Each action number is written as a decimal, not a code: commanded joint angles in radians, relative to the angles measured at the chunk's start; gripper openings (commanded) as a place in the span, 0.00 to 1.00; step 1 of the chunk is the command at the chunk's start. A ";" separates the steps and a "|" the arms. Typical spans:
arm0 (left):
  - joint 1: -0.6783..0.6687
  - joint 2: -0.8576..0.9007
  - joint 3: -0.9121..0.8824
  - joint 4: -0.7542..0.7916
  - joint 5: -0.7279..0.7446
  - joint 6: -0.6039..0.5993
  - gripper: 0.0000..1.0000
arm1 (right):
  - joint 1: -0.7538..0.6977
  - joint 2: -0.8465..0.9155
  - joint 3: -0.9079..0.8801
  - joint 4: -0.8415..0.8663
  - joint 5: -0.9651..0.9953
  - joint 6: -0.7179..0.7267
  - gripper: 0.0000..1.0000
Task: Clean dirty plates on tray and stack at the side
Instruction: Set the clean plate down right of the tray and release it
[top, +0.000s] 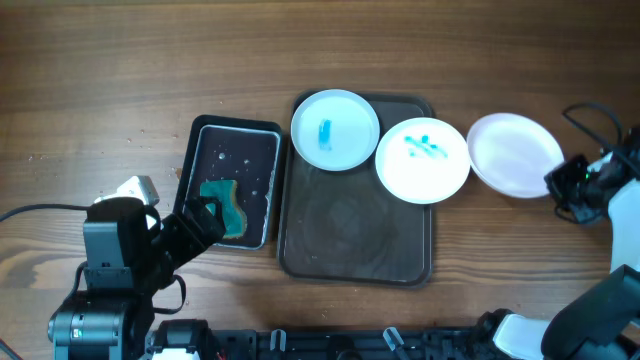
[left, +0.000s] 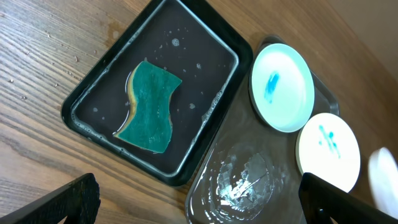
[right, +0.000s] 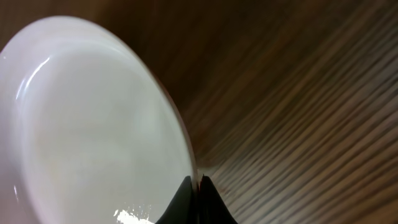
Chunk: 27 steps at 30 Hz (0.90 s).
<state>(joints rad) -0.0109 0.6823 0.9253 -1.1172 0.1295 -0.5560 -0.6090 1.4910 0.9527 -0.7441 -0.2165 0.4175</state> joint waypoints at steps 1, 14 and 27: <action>0.006 -0.001 0.019 0.004 0.008 -0.005 1.00 | -0.055 -0.013 -0.026 0.050 -0.010 -0.020 0.04; 0.006 -0.001 0.019 0.004 0.008 -0.005 1.00 | -0.075 0.017 -0.100 0.102 0.080 0.027 0.05; 0.006 -0.001 0.019 0.004 0.008 -0.005 1.00 | 0.108 0.012 -0.145 0.005 0.198 0.088 0.54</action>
<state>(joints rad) -0.0109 0.6823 0.9253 -1.1172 0.1295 -0.5564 -0.5182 1.5093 0.8085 -0.7155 -0.0513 0.4889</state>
